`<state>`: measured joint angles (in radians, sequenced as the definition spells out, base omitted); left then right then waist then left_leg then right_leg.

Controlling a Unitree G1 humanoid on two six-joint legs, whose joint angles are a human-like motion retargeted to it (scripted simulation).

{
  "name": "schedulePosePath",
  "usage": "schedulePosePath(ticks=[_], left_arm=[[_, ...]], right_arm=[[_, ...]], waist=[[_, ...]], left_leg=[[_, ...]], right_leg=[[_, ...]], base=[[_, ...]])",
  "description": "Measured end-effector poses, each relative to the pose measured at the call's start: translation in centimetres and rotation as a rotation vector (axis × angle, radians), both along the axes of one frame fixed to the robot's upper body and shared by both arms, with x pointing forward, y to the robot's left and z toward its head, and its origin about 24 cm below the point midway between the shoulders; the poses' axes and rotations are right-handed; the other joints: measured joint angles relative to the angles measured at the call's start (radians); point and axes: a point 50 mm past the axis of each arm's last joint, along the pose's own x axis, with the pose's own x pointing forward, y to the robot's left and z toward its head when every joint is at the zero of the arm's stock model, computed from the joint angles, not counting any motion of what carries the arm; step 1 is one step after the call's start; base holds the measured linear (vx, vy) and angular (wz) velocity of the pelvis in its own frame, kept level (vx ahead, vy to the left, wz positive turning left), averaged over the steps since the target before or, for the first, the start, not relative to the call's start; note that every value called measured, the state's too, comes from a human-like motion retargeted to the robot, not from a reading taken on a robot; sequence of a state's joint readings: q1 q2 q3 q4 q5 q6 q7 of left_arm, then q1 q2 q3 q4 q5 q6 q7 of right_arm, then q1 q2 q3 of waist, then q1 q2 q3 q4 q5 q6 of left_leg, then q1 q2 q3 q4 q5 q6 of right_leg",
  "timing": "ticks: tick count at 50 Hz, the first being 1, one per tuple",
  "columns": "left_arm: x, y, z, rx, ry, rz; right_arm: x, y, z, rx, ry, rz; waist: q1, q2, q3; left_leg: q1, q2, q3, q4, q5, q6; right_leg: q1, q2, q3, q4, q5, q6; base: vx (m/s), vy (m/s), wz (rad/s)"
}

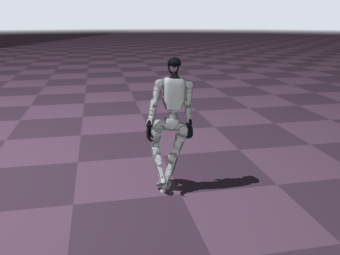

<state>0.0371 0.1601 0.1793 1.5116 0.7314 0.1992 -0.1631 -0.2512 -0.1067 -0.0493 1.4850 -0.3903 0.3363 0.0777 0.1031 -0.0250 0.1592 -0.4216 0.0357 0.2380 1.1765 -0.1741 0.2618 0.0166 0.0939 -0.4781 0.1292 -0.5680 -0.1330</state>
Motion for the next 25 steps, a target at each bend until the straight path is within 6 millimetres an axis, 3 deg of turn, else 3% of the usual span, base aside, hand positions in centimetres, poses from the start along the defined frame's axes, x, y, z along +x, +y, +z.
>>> schedulePosePath(ticks=[5, 6, 8, 11, 15, 17, 20, 23, 25], left_arm=[[1.1, -2.1, -0.5, -0.031, -0.068, 0.068], [1.1, -2.4, -0.5, -0.039, -0.072, 0.072], [1.3, -2.8, -0.6, -0.068, -0.077, 0.064], [1.3, -2.9, -0.6, -0.125, -0.074, 0.004], [0.6, -2.0, -0.4, -0.118, -0.051, -0.055], [-0.1, -1.6, -0.4, -0.087, -0.031, -0.043], [-0.6, -1.4, -0.3, -0.052, -0.017, 0.017], [-0.3, -1.2, -0.3, -0.055, -0.029, 0.074], [-0.2, -0.6, -0.2, -0.053, -0.030, 0.086]], right_arm=[[2.7, 0.1, 0.7, -0.022, -0.062, 0.137], [3.0, 0.2, 0.7, -0.026, -0.071, 0.164], [3.5, 0.4, 0.8, -0.033, -0.082, 0.213], [3.2, 0.5, 0.7, -0.033, -0.079, 0.252], [1.7, 0.5, 0.2, -0.016, -0.044, 0.237], [0.3, 0.2, -0.1, -0.005, 0.006, 0.205], [-1.7, -0.2, -0.4, 0.007, 0.074, 0.149], [-3.8, -0.8, -0.6, 0.017, 0.126, 0.082], [-5.9, -1.2, -0.7, 0.027, 0.178, 0.036]], waist=[[-0.021, -0.003, -0.024], [-0.032, 0.000, -0.025], [-0.051, 0.009, -0.025], [-0.066, -0.002, -0.043], [-0.057, 0.017, -0.053], [-0.058, 0.024, -0.061], [-0.058, 0.070, -0.056], [-0.081, 0.089, -0.041], [-0.115, 0.083, -0.041]], left_leg=[[-0.031, -0.188, 0.027, -0.432, 0.070, -0.002], [-0.013, -0.211, -0.003, -0.518, 0.112, -0.030], [0.027, -0.239, -0.049, -0.644, 0.278, -0.044], [0.053, -0.241, -0.015, -0.651, 0.307, 0.000], [0.092, -0.270, -0.102, -0.730, 0.379, -0.030], [0.133, -0.252, -0.054, -0.764, 0.330, -0.016], [0.185, -0.198, -0.067, -0.817, 0.263, -0.057], [0.222, -0.174, -0.066, -0.858, 0.227, -0.089], [0.245, -0.172, -0.038, -0.888, 0.252, -0.091]], right_leg=[[0.024, -0.087, -0.084, -0.064, 0.051, 0.088], [0.037, -0.084, -0.097, -0.071, 0.047, 0.094], [0.067, -0.073, -0.112, -0.084, 0.041, 0.104], [0.082, -0.093, -0.112, -0.077, 0.036, 0.123], [0.080, -0.089, -0.076, -0.031, 0.068, 0.117], [0.066, -0.092, -0.066, 0.020, 0.116, 0.103], [-0.021, -0.085, -0.038, 0.215, 0.270, 0.077], [-0.158, -0.133, -0.023, 0.485, 0.437, 0.166], [-0.230, -0.127, 0.029, 0.557, 0.488, 0.190]], base=[[0.08, 0.46, 0.65], [0.18, 0.18, 0.73], [0.23, 0.04, 0.30], [0.34, 0.05, 0.01], [0.31, 0.11, -0.57], [0.28, 0.09, -0.68], [0.23, 0.11, -0.93], [0.27, 0.12, -0.68], [0.27, 0.05, -0.07]])
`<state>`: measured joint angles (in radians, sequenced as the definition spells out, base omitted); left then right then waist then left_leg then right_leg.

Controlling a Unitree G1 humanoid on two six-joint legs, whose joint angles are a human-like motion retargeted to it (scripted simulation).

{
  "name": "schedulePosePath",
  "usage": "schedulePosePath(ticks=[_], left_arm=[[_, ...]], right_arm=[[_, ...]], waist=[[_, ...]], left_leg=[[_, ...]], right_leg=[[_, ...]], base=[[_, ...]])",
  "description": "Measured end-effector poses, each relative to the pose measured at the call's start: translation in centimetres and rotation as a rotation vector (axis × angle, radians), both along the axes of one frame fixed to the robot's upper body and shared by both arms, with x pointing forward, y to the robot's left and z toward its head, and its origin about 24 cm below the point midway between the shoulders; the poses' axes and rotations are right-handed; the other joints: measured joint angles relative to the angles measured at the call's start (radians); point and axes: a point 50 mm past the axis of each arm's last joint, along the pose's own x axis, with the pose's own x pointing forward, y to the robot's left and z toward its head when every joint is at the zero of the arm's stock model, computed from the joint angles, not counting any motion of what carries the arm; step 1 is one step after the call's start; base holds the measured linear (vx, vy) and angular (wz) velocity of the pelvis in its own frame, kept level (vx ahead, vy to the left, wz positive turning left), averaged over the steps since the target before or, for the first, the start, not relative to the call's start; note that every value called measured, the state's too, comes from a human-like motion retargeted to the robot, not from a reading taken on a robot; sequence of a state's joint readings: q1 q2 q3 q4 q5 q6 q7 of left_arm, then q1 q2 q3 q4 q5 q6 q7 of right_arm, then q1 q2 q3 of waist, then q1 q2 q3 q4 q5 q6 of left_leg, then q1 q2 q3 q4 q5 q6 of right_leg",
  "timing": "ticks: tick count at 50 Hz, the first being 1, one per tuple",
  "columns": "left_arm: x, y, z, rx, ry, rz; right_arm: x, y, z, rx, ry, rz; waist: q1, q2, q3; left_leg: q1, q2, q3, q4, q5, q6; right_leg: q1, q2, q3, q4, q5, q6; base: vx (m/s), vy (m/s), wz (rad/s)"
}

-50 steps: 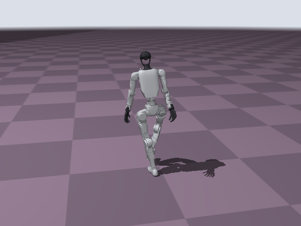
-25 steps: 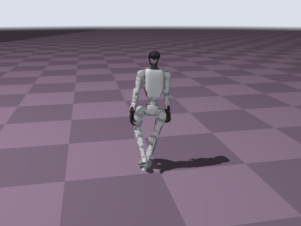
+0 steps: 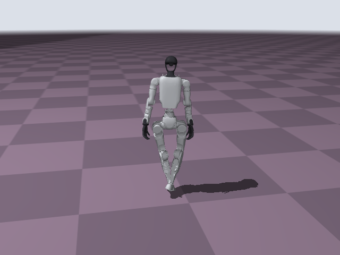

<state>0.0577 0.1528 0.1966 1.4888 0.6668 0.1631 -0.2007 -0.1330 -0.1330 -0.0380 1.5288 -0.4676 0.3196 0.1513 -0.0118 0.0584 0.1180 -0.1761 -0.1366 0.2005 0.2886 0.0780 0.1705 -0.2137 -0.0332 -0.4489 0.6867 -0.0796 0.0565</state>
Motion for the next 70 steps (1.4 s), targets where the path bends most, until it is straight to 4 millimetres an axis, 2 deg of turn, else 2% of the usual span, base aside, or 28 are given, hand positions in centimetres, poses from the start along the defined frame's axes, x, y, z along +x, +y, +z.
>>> schedulePosePath(ticks=[2, 3, 5, 8, 10, 13, 15, 18, 20, 22, 25, 27, 32, 33, 35, 38, 39, 40, 42, 45, 48, 50, 53, 56, 59, 64, 68, 70], left_arm=[[1.0, 0.9, 0.1, 0.029, -0.016, -0.030], [1.7, 1.2, 0.2, 0.050, -0.031, -0.052], [3.2, 1.8, 0.3, 0.086, -0.079, -0.097], [5.9, 1.9, 0.4, 0.106, -0.180, -0.133], [7.6, 2.1, 0.6, 0.110, -0.250, -0.138], [9.1, 2.1, 0.9, 0.108, -0.323, -0.125], [9.3, 2.0, 0.9, 0.109, -0.335, -0.112], [8.1, 1.6, 0.6, 0.122, -0.309, -0.075], [6.2, 1.4, 0.3, 0.133, -0.255, -0.035], [4.0, 1.5, 0.2, 0.154, -0.177, -0.014], [2.0, 1.9, 0.3, 0.204, -0.069, -0.042], [1.7, 2.0, 0.4, 0.214, -0.048, -0.082], [1.7, 1.8, 0.3, 0.191, -0.066, -0.065], [1.4, 1.7, 0.3, 0.185, -0.065, -0.048], [0.9, 1.1, 0.1, 0.169, -0.055, -0.023], [0.9, 1.3, 0.2, 0.164, -0.030, -0.005], [1.2, 1.3, 0.2, 0.156, -0.026, -0.011], [1.5, 1.2, 0.2, 0.147, -0.024, -0.019], [2.3, 1.0, 0.2, 0.125, -0.026, -0.056], [3.2, 0.6, 0.1, 0.101, -0.040, -0.130], [4.2, 0.4, 0.1, 0.112, -0.080, -0.159], [4.4, 0.0, 0.0, 0.113, -0.101, -0.152], [5.3, -0.4, 0.0, 0.091, -0.133, -0.112], [6.5, -0.2, 0.1, 0.085, -0.164, -0.096], [7.9, 0.5, 0.4, 0.117, -0.200, -0.124], [10.2, 1.0, 0.9, 0.147, -0.279, -0.164], [12.1, 1.2, 1.3, 0.147, -0.360, -0.152], [12.4, 1.2, 1.4, 0.148, -0.386, -0.141]], right_arm=[[-2.4, -0.5, 0.0, -0.010, 0.064, -0.058], [-3.7, -0.6, 0.1, -0.021, 0.104, -0.090], [-6.8, -0.8, 0.4, -0.040, 0.199, -0.159], [-11.5, -0.7, 1.3, -0.045, 0.355, -0.258], [-14.1, -0.1, 1.9, -0.024, 0.440, -0.319], [-16.4, 1.1, 2.4, 0.029, 0.502, -0.390], [-16.9, 1.9, 2.5, 0.069, 0.521, -0.424], [-16.3, 2.4, 2.3, 0.116, 0.509, -0.423], [-15.5, 2.0, 2.1, 0.124, 0.492, -0.392], [-13.7, 1.4, 1.6, 0.096, 0.438, -0.351], [-9.6, 1.4, 0.4, 0.059, 0.253, -0.320], [-6.6, 1.7, -0.3, 0.041, 0.121, -0.326], [1.6, 3.0, -0.5, 0.074, -0.179, -0.215], [2.9, 3.3, -0.4, 0.091, -0.221, -0.172], [5.4, 3.5, 0.1, 0.116, -0.293, -0.092], [8.7, 4.1, 1.0, 0.149, -0.400, 0.001], [9.5, 4.3, 1.3, 0.154, -0.443, 0.021], [10.3, 4.4, 1.7, 0.158, -0.490, 0.038], [10.6, 4.5, 2.0, 0.161, -0.558, 0.067], [8.8, 4.1, 1.6, 0.130, -0.560, 0.084], [5.1, 3.5, 0.3, 0.067, -0.433, 0.056], [2.3, 3.1, -0.4, 0.041, -0.325, 0.015], [-0.8, 2.0, -0.8, 0.037, -0.164, -0.027], [-3.1, 1.6, -0.7, 0.055, -0.051, -0.142], [-5.1, 1.8, -0.6, 0.085, 0.024, -0.333], [-7.2, 2.0, -0.3, 0.121, 0.080, -0.514], [-7.7, 1.9, -0.2, 0.133, 0.110, -0.483], [-7.8, 2.0, -0.3, 0.139, 0.116, -0.435]], waist=[[-0.034, -0.023, 0.002], [-0.045, -0.033, 0.004], [-0.068, -0.060, 0.004], [-0.083, -0.130, 0.013], [-0.069, -0.171, 0.032], [-0.028, -0.222, 0.046], [0.013, -0.251, 0.055], [0.049, -0.208, 0.053], [0.044, -0.180, 0.049], [0.016, -0.150, 0.054], [0.021, -0.114, 0.057], [0.064, -0.111, 0.051], [0.128, -0.113, 0.030], [0.127, -0.113, 0.023], [0.087, -0.117, -0.002], [0.071, -0.079, -0.003], [0.063, -0.067, 0.001], [0.053, -0.058, 0.006], [0.048, -0.050, 0.008], [0.049, -0.075, -0.015], [0.065, -0.088, -0.018], [0.076, -0.077, -0.025], [0.057, -0.026, -0.015], [0.030, 0.006, 0.001], [-0.002, 0.005, 0.010], [-0.042, -0.041, 0.005], [-0.033, -0.093, 0.016], [-0.029, -0.095, 0.021]], left_leg=[[0.009, -0.028, -0.007, 0.012, -0.005, 0.015], [0.012, -0.040, -0.015, 0.020, 0.004, 0.023], [0.029, -0.069, -0.012, 0.030, 0.031, 0.055], [0.062, -0.124, -0.022, 0.094, 0.021, 0.091], [0.080, -0.114, -0.012, 0.182, -0.003, 0.091], [0.115, -0.098, -0.008, 0.291, -0.038, 0.091], [0.124, -0.070, 0.022, 0.396, -0.093, 0.091], [0.123, 0.030, 0.029, 0.570, -0.166, 0.091], [0.147, 0.088, 0.038, 0.668, -0.185, 0.091], [0.127, 0.150, 0.029, 0.790, -0.120, 0.091], [0.037, 0.178, -0.047, 0.953, -0.003, 0.091], [-0.016, 0.171, -0.058, 0.977, -0.034, 0.091], [-0.070, 0.239, 0.094, 0.720, -0.153, 0.091], [-0.070, 0.224, 0.139, 0.613, -0.153, 0.091], [-0.082, 0.089, 0.166, 0.307, -0.079, 0.089], [-0.078, 0.037, 0.017, -0.002, 0.005, -0.139], [-0.081, 0.031, -0.029, -0.051, 0.010, -0.185], [-0.087, 0.025, -0.072, -0.085, 0.010, -0.216], [-0.095, 0.009, -0.076, -0.096, 0.045, -0.166], [-0.116, -0.030, -0.008, -0.019, 0.009, 0.011], [-0.113, -0.037, -0.059, 0.036, -0.054, 0.046], [-0.067, -0.006, -0.023, 0.014, -0.080, 0.063], [-0.014, 0.058, -0.036, 0.005, -0.114, 0.061], [0.026, 0.102, -0.034, -0.004, -0.142, 0.066], [0.065, 0.095, -0.044, -0.039, -0.151, 0.078], [0.140, 0.037, -0.052, -0.122, -0.162, 0.091], [0.230, -0.013, -0.037, -0.189, -0.188, 0.091], [0.278, -0.014, -0.033, -0.213, -0.207, 0.091]], right_leg=[[-0.048, -0.005, 0.037, -0.010, 0.041, 0.031], [-0.060, -0.015, 0.040, -0.036, 0.066, 0.021], [-0.070, -0.042, 0.046, -0.137, 0.141, -0.020], [-0.028, -0.104, 0.012, -0.374, 0.337, -0.085], [0.016, -0.100, 0.001, -0.502, 0.393, -0.167], [0.062, -0.101, -0.036, -0.557, 0.415, -0.202], [0.093, -0.120, -0.052, -0.535, 0.431, -0.226], [0.122, -0.047, 0.026, -0.423, 0.177, -0.307], [0.154, 0.008, 0.074, -0.374, 0.084, -0.316], [0.180, 0.061, 0.108, -0.340, 0.048, -0.314], [0.242, 0.106, 0.102, -0.383, 0.027, -0.314], [0.261, 0.117, 0.131, -0.418, 0.041, -0.314], [0.325, 0.110, 0.135, -0.520, 0.066, -0.286], [0.337, 0.099, 0.138, -0.544, 0.074, -0.265], [0.337, 0.040, 0.106, -0.577, 0.085, -0.206], [0.379, 0.099, 0.093, -0.601, 0.044, -0.196], [0.401, 0.114, 0.080, -0.613, 0.032, -0.187], [0.425, 0.126, 0.062, -0.625, 0.020, -0.176], [0.472, 0.129, 0.022, -0.642, -0.002, -0.143], [0.509, 0.097, -0.016, -0.629, -0.031, -0.096], [0.514, 0.063, -0.073, -0.542, 0.034, -0.036], [0.490, 0.050, -0.081, -0.450, 0.152, 0.005], [0.397, 0.025, -0.101, -0.193, 0.265, 0.015], [0.265, -0.017, -0.112, 0.055, 0.177, -0.015], [0.142, -0.051, -0.128, 0.117, 0.089, -0.041], [-0.011, -0.038, -0.085, -0.110, -0.043, -0.039], [-0.076, -0.010, 0.028, -0.306, -0.121, -0.058], [-0.085, 0.012, 0.060, -0.336, -0.179, -0.109]], base=[[0.29, 0.02, 0.44], [0.28, 0.00, 0.61], [0.35, 0.00, 0.79], [0.50, -0.15, 0.67], [0.43, -0.40, 0.13], [0.63, -0.53, -0.41], [0.70, -0.46, -0.78], [0.75, -0.27, -0.76], [0.72, -0.07, -0.57], [0.44, -0.01, -0.36], [0.36, 0.05, -0.51], [0.32, 0.08, -0.62], [0.31, 0.37, -0.20], [0.26, 0.74, 0.53], [0.20, 0.75, 1.11], [0.34, 0.17, 0.60], [0.51, 0.15, 0.65], [0.56, 0.19, 0.73], [0.55, 0.17, 0.61], [0.50, 0.10, 0.48], [0.48, 0.07, -0.01], [0.58, 0.11, -0.27], [0.47, 0.11, -0.31], [0.38, 0.06, -0.23], [0.37, -0.01, 0.16], [0.39, -0.06, 0.13], [0.45, -0.13, -0.31], [0.41, -0.09, -0.23]])
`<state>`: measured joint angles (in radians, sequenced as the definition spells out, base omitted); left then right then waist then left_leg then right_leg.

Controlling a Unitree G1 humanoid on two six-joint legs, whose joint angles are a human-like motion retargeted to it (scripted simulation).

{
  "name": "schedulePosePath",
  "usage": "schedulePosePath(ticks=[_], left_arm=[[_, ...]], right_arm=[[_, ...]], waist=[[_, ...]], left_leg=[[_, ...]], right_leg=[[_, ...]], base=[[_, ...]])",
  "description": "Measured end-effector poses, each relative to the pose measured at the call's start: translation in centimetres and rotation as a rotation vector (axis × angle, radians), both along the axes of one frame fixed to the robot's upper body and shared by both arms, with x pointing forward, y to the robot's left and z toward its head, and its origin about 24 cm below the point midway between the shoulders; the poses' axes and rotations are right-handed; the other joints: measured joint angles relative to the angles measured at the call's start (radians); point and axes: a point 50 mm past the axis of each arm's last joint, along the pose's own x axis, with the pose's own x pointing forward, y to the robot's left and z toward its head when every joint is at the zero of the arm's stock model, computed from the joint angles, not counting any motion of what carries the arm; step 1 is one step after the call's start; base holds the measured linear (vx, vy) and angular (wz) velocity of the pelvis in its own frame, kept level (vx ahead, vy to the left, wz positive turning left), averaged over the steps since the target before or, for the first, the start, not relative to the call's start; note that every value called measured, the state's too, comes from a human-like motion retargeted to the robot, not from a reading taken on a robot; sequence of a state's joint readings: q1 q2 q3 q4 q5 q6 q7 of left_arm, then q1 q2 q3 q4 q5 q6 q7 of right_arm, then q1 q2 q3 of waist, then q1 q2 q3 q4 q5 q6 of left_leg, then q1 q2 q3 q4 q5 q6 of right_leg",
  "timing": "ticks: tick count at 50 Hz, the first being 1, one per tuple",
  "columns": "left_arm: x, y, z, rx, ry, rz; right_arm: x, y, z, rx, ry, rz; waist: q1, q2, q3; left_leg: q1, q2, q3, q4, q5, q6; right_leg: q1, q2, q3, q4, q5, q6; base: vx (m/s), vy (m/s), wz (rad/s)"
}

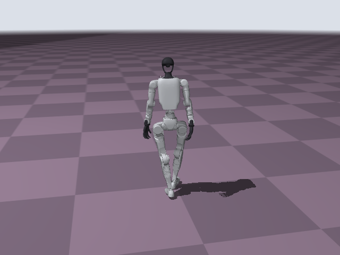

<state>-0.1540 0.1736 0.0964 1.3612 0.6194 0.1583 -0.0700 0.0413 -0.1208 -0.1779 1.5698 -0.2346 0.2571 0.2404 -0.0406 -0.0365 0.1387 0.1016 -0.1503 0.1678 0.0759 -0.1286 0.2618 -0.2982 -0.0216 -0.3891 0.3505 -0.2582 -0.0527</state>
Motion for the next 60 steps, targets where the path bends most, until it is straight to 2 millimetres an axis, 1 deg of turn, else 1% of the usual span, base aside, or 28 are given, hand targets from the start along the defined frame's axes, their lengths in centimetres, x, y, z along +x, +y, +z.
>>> schedulePosePath(ticks=[3, 6, 8, 10, 12, 15, 17, 18, 20, 24, 25, 26, 28, 30, 32, 33, 34, 35, 38, 42, 44, 46, 47, 50, 53, 55, 58, 60], left_arm=[[-1.0, -0.3, -0.3, -0.011, 0.022, 0.012], [-2.6, -0.3, -0.7, -0.031, 0.066, 0.022], [-3.8, -0.3, -0.8, -0.037, 0.099, 0.023], [-4.8, -0.4, -1.0, -0.039, 0.128, 0.026], [-5.6, -0.3, -1.1, -0.037, 0.155, 0.032], [-6.1, 0.1, -1.1, -0.030, 0.172, 0.034], [-6.7, 0.2, -1.1, -0.024, 0.182, 0.051], [-7.2, 0.2, -1.1, -0.021, 0.193, 0.064], [-7.5, 0.1, -1.2, -0.025, 0.196, 0.108], [-8.9, -0.7, -1.4, -0.075, 0.265, 0.138], [-9.2, -0.9, -1.4, -0.090, 0.284, 0.133], [-9.3, -1.3, -1.4, -0.107, 0.303, 0.118], [-9.8, -2.1, -1.6, -0.133, 0.334, 0.088], [-10.3, -2.6, -1.6, -0.143, 0.350, 0.073], [-10.4, -2.3, -1.6, -0.141, 0.353, 0.070], [-10.5, -2.2, -1.6, -0.142, 0.358, 0.067], [-10.6, -2.2, -1.6, -0.146, 0.363, 0.071], [-10.7, -2.2, -1.6, -0.150, 0.369, 0.077], [-9.6, -2.4, -1.6, -0.152, 0.331, 0.079], [-7.1, -2.7, -1.6, -0.096, 0.196, 0.108], [-5.9, -2.7, -1.5, -0.075, 0.145, 0.143], [-4.9, -2.4, -1.4, -0.073, 0.117, 0.164], [-4.4, -2.2, -1.3, -0.071, 0.108, 0.168], [-2.9, -1.3, -0.9, -0.050, 0.083, 0.159], [-1.5, -0.4, -0.4, -0.021, 0.050, 0.128], [-0.7, 0.1, -0.2, -0.009, 0.030, 0.109], [0.4, 0.4, 0.2, 0.001, 0.000, 0.082], [1.3, 0.4, 0.5, 0.003, -0.028, 0.060]], right_arm=[[-0.4, 0.3, 0.0, 0.034, 0.005, 0.089], [-0.2, 0.2, 0.1, 0.070, 0.020, 0.173], [0.5, 0.1, 0.1, 0.064, 0.024, 0.196], [1.6, 0.0, 0.1, 0.042, 0.013, 0.202], [3.1, 0.0, 0.1, 0.020, -0.016, 0.203], [6.1, 0.0, 0.1, -0.009, -0.089, 0.216], [8.0, 0.0, 0.2, -0.021, -0.143, 0.254], [8.8, -0.1, 0.2, -0.029, -0.169, 0.280], [11.6, -0.3, 0.6, -0.061, -0.244, 0.361], [16.2, -0.7, 1.4, -0.178, -0.444, 0.503], [17.3, -0.6, 1.7, -0.211, -0.502, 0.520], [18.1, -0.5, 1.9, -0.233, -0.550, 0.521], [19.2, -0.4, 2.3, -0.247, -0.621, 0.512], [19.9, 0.2, 2.5, -0.208, -0.656, 0.496], [20.5, 1.0, 2.7, -0.146, -0.677, 0.478], [20.5, 1.2, 2.7, -0.128, -0.680, 0.470], [20.4, 1.4, 2.6, -0.110, -0.676, 0.468], [20.3, 1.5, 2.5, -0.091, -0.669, 0.468], [18.9, 0.8, 2.1, -0.108, -0.593, 0.466], [15.7, -0.8, 1.2, -0.138, -0.477, 0.428], [14.0, -1.4, 0.9, -0.137, -0.431, 0.413], [12.4, -1.8, 0.6, -0.129, -0.386, 0.407], [11.7, -2.0, 0.5, -0.126, -0.365, 0.407], [9.8, -2.2, 0.2, -0.120, -0.314, 0.406], [8.0, -2.3, 0.0, -0.115, -0.274, 0.377], [6.9, -2.3, 0.0, -0.110, -0.244, 0.354], [5.3, -2.3, -0.1, -0.103, -0.201, 0.318], [4.4, -2.4, -0.1, -0.102, -0.177, 0.295]], waist=[[-0.018, 0.022, -0.015], [-0.022, 0.009, -0.018], [-0.013, -0.002, -0.007], [0.007, -0.027, 0.011], [0.037, -0.052, 0.030], [0.102, -0.059, 0.048], [0.132, -0.061, 0.044], [0.146, -0.069, 0.048], [0.151, -0.052, 0.041], [0.186, -0.042, 0.036], [0.194, -0.041, 0.033], [0.194, -0.043, 0.026], [0.174, -0.047, 0.007], [0.160, -0.050, 0.000], [0.156, -0.056, -0.002], [0.149, -0.066, -0.011], [0.155, -0.061, -0.013], [0.166, -0.050, -0.011], [0.173, -0.036, -0.020], [0.195, -0.019, -0.025], [0.189, 0.007, -0.027], [0.169, 0.043, -0.031], [0.158, 0.060, -0.033], [0.121, 0.093, -0.035], [0.086, 0.088, -0.036], [0.064, 0.078, -0.036], [0.012, 0.044, -0.024], [-0.015, 0.000, -0.009]], left_leg=[[0.055, 0.030, 0.000, -0.002, -0.038, 0.000], [0.100, 0.048, 0.038, 0.051, -0.089, 0.000], [0.098, 0.070, 0.070, 0.162, -0.090, 0.000], [0.073, 0.095, 0.128, 0.326, -0.017, 0.000], [0.002, 0.141, 0.158, 0.547, 0.110, 0.000], [-0.236, 0.193, 0.086, 0.938, 0.276, 0.000], [-0.367, 0.230, 0.100, 1.108, 0.209, 0.000], [-0.406, 0.262, 0.130, 1.173, 0.118, 0.000], [-0.560, 0.315, 0.108, 1.300, -0.057, 0.000], [-0.768, 0.338, 0.163, 1.312, -0.263, 0.000], [-0.803, 0.340, 0.191, 1.285, -0.295, 0.000], [-0.834, 0.303, 0.209, 1.226, -0.299, 0.000], [-0.881, 0.167, 0.219, 1.061, -0.265, 0.000], [-0.890, 0.075, 0.165, 0.923, -0.206, 0.000], [-0.909, 0.105, 0.103, 1.022, -0.284, 0.000], [-0.876, 0.199, 0.151, 1.060, -0.338, 0.000], [-0.870, 0.213, 0.137, 1.073, -0.340, 0.000], [-0.877, 0.186, 0.091, 1.074, -0.317, 0.000], [-0.848, 0.212, 0.075, 1.055, -0.281, 0.000], [-0.768, 0.185, 0.037, 0.930, -0.236, 0.000], [-0.716, 0.202, 0.017, 0.862, -0.208, 0.000], [-0.665, 0.219, -0.019, 0.804, -0.194, 0.000], [-0.641, 0.221, -0.041, 0.775, -0.187, 0.000], [-0.572, 0.231, -0.080, 0.695, -0.167, 0.000], [-0.514, 0.204, -0.093, 0.621, -0.141, 0.000], [-0.473, 0.188, -0.083, 0.577, -0.122, 0.000], [-0.410, 0.138, -0.078, 0.538, -0.097, 0.000], [-0.363, 0.097, -0.058, 0.523, -0.073, 0.000]], right_leg=[[0.057, 0.001, -0.121, 0.007, -0.092, -0.031], [0.092, 0.044, -0.002, 0.020, -0.145, -0.029], [0.146, 0.060, 0.010, -0.003, -0.167, -0.048], [0.209, 0.077, 0.071, -0.046, -0.183, -0.064], [0.266, 0.080, 0.105, -0.093, -0.198, -0.081], [0.306, 0.096, 0.139, -0.157, -0.196, -0.102], [0.321, 0.090, 0.135, -0.194, -0.192, -0.091], [0.340, 0.082, 0.132, -0.211, -0.196, -0.089], [0.344, 0.105, 0.108, -0.245, -0.194, -0.089], [0.370, 0.094, 0.085, -0.285, -0.179, -0.050], [0.376, 0.084, 0.078, -0.293, -0.175, -0.035], [0.377, 0.064, 0.056, -0.301, -0.166, -0.011], [0.379, 0.007, -0.003, -0.314, -0.145, 0.050], [0.398, -0.005, -0.020, -0.319, -0.137, 0.077], [0.417, 0.037, -0.023, -0.317, -0.139, 0.053], [0.422, 0.044, -0.027, -0.311, -0.142, 0.044], [0.428, 0.054, -0.014, -0.304, -0.127, 0.050], [0.433, 0.067, 0.008, -0.296, -0.104, 0.064], [0.433, 0.059, -0.026, -0.256, -0.001, 0.101], [0.393, 0.035, -0.058, -0.130, 0.227, 0.158], [0.363, 0.028, -0.094, -0.022, 0.321, 0.149], [0.329, 0.031, -0.136, 0.095, 0.394, 0.116], [0.302, 0.031, -0.148, 0.160, 0.398, 0.098], [0.205, 0.017, -0.175, 0.355, 0.223, 0.050], [0.118, 0.009, -0.161, 0.400, 0.093, 0.006], [0.088, 0.002, -0.167, 0.341, 0.042, -0.019], [0.062, -0.002, -0.133, 0.150, 0.063, -0.036], [0.057, -0.022, -0.061, 0.040, 0.280, -0.098]], base=[[0.62, -0.14, 0.05], [0.56, -0.19, -0.24], [0.64, -0.32, -0.51], [0.59, -0.31, -0.65], [0.45, -0.28, -0.65], [0.32, -0.21, -0.48], [0.30, 0.10, -0.07], [0.24, 0.01, 0.00], [0.18, -0.04, 0.13], [0.23, 0.18, 0.00], [0.30, 0.38, 0.21], [0.32, 0.50, 0.48], [0.35, 0.61, 0.85], [0.36, 0.13, 0.39], [0.49, -0.66, -0.13], [0.58, -0.70, -0.27], [0.53, -0.39, -0.59], [0.43, -0.08, -0.72], [0.46, 0.00, -0.36], [0.39, 0.20, -0.16], [0.50, 0.25, -0.02], [0.48, 0.18, 0.21], [0.45, 0.13, 0.35], [0.43, 0.04, 0.33], [0.40, -0.04, 0.28], [0.35, -0.07, 0.27], [0.41, -0.09, 0.60], [0.42, -0.13, 0.42]])
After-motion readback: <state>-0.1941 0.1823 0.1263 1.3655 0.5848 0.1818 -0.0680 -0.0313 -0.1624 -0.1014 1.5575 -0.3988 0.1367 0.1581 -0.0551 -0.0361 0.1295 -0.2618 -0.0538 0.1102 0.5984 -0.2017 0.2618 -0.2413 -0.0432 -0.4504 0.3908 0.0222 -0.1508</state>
